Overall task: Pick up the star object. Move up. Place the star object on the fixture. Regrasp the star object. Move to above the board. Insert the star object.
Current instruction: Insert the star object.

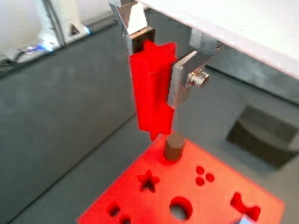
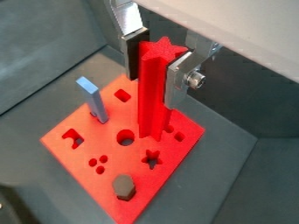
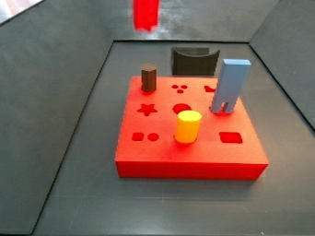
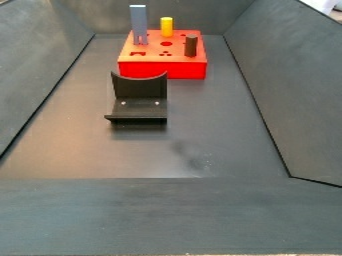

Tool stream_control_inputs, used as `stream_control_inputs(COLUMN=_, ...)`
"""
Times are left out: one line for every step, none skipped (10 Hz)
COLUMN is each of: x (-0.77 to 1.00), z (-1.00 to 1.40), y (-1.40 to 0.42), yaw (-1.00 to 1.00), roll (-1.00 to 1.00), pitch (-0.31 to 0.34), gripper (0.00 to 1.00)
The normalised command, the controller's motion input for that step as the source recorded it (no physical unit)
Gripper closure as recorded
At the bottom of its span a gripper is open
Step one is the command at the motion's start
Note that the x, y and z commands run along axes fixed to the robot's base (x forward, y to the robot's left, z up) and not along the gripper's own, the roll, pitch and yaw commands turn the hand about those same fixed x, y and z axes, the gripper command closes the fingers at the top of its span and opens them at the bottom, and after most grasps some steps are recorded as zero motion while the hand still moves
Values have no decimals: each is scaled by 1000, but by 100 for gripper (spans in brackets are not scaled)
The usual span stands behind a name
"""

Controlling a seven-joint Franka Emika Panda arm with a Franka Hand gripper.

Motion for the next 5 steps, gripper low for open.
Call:
stream_control_inputs(x=246, z=-1000, y=-77, yaw=-629, roll=24, pitch=0, gripper=100)
stream_control_inputs(x=191, z=-1000, y=-14, yaw=-720, roll=33, pitch=0, gripper=100)
stream_control_inputs(x=86, z=-1000, y=0, yaw=-780, roll=21, pitch=0, gripper=100)
stream_control_inputs(x=71, z=-1000, y=0, yaw=-794, roll=1, pitch=0, gripper=100)
stream_control_inputs(x=66, z=-1000, y=0, yaw=-757, roll=0, pitch=0, gripper=100)
